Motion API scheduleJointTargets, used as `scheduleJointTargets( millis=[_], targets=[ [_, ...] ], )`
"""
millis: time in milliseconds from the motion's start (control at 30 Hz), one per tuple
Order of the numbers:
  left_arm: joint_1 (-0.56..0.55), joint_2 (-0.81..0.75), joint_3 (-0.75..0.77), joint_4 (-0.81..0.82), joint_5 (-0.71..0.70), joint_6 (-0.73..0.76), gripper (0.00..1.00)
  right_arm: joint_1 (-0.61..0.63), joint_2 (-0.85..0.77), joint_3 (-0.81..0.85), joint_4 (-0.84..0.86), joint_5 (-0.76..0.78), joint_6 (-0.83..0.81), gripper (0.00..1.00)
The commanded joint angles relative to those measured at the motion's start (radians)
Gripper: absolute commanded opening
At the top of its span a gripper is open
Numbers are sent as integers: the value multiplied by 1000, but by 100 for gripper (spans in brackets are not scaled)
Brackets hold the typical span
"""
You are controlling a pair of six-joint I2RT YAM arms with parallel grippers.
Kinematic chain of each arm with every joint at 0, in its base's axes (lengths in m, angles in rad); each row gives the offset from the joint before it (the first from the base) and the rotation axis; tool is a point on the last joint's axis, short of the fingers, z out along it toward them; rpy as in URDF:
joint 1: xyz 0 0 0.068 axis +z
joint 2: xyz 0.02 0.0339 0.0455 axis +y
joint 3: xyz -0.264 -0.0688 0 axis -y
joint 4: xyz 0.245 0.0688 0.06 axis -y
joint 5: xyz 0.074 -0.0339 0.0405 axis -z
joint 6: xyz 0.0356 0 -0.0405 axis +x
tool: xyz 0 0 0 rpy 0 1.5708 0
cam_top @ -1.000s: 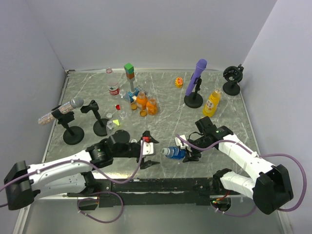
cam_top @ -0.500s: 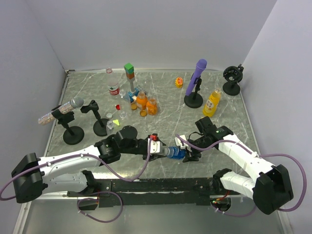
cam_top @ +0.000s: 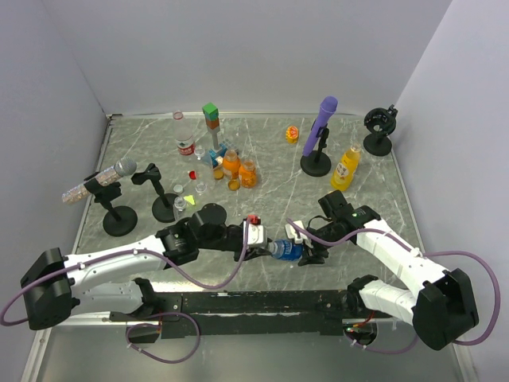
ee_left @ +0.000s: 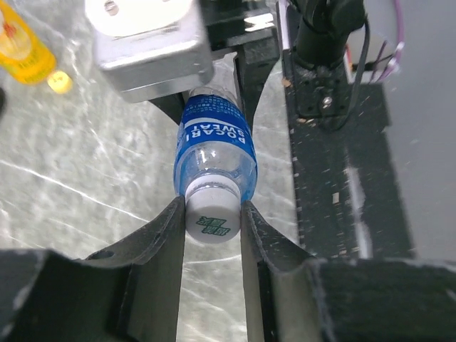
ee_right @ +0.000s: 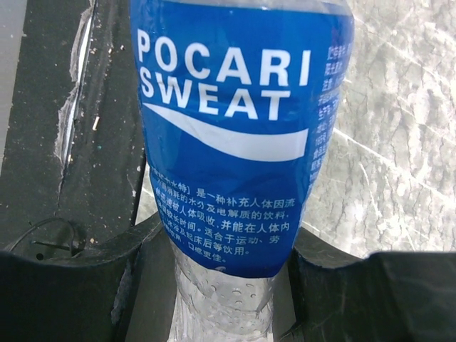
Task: Unscrew the bottle caps
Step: Unscrew the bottle cap from the plastic bottle.
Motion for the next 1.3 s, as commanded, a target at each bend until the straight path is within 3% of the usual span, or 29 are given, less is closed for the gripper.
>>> scheduleJointTargets(
  millis=[0,133,300,467,567,600,667,900,1000,1100,1267],
  targets=[
    [-2,-29,75,-1,30,-234,7,4,-11,6,2,-13,-20,19],
    [-2,-23,137,-80,-71,-612,1,4,-11,8,1,-13,-23,18],
    [1,26,198,-219,-145,-1048,1,4,-5,8,1,-14,-23,19],
    [1,62,227,-245,-167,-1158,1,6,2,8,-1,-11,-22,18],
    [1,49,252,-275,-242,-1120,8,6,-3,6,1,-10,-19,19],
    [3,41,258,-282,-265,-1101,16,4,-6,6,1,-10,-19,19],
    [3,-12,249,-262,-300,-1057,40,6,-5,6,1,-11,-20,18],
    [3,-311,88,-72,-446,-799,99,6,3,9,-4,-14,-28,18],
    [3,-436,-10,37,-393,-654,97,6,3,8,-4,-16,-26,19],
    [3,-497,-99,103,-194,-436,97,7,6,9,-4,-14,-26,18],
    [3,-397,-73,-77,-72,-129,97,7,5,9,-1,-11,-23,19]
  ],
)
